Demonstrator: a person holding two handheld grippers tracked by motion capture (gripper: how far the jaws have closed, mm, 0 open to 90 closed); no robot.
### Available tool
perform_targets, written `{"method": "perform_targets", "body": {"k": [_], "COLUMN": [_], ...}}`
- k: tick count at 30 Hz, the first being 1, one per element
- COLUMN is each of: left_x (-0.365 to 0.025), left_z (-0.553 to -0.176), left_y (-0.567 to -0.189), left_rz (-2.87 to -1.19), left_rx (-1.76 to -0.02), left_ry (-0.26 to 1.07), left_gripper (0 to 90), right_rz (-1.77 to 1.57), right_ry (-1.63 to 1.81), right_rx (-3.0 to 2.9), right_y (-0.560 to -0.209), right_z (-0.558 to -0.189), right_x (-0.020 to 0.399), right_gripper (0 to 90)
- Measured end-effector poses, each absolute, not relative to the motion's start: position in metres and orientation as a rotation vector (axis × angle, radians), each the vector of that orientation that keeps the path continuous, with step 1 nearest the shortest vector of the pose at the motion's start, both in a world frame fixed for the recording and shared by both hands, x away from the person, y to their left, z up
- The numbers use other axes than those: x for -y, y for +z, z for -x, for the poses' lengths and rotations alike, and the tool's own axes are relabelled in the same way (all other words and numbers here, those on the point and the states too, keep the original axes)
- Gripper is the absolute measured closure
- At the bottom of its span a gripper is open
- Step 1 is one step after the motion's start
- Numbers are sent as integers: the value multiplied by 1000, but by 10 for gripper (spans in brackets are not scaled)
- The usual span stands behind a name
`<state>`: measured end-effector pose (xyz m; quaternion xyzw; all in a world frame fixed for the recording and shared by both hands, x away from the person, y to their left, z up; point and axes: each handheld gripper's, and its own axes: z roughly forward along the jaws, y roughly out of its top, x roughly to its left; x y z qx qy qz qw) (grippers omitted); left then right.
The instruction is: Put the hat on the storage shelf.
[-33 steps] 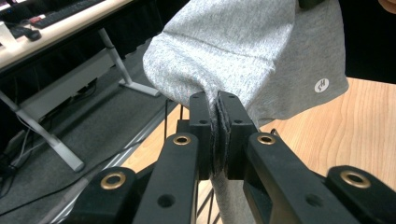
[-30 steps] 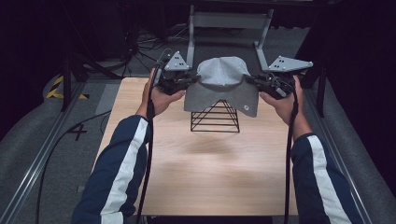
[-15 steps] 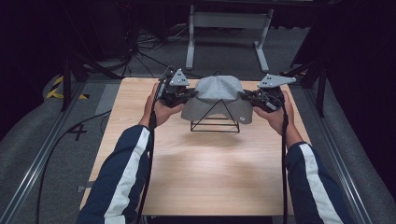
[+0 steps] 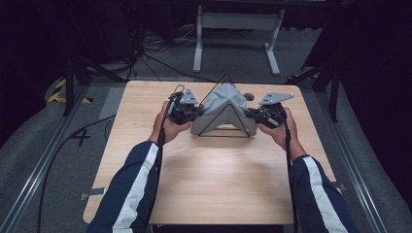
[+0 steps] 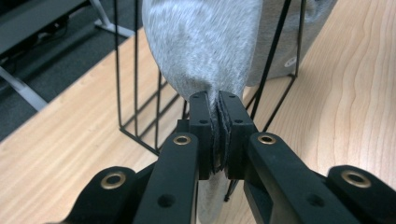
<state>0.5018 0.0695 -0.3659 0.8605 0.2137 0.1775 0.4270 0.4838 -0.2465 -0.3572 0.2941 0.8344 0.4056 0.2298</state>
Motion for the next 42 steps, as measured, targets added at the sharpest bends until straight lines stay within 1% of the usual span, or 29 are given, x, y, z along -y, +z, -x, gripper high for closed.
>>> {"method": "perform_targets", "body": {"k": [9,14,23,29,38,41,42], "left_x": [-60,-56,-51,-62,-74,-79,-81], "left_z": [-505,-506,-508,-502,-486,-481,-480], "left_y": [-390,-404,-412,-400,-386,-383,-382], "left_rz": [-2194,-2234,-2251,-2239,-2294,-2295,-2293], "left_rx": [-554,-560,-579,-572,-527,-522,-521], "left_ry": [418,425,432,474,539,553,561], "left_gripper": [853,855,855,852,839,822,802], "right_rz": [-868,-904,-942,-928,-915,-901,-896], "right_ry": [1057,1041,1035,1023,1045,1048,1041], "right_rx": [-2329,-2336,-2322,-2297,-2256,-2254,-2254], "right_y": [-382,-394,-404,-394,-376,-371,-369], "right_z": [-492,-495,-497,-491,-480,-475,-474], "right_x": [248,250,250,255,263,264,265], "right_gripper": [843,843,842,821,785,783,783]}}
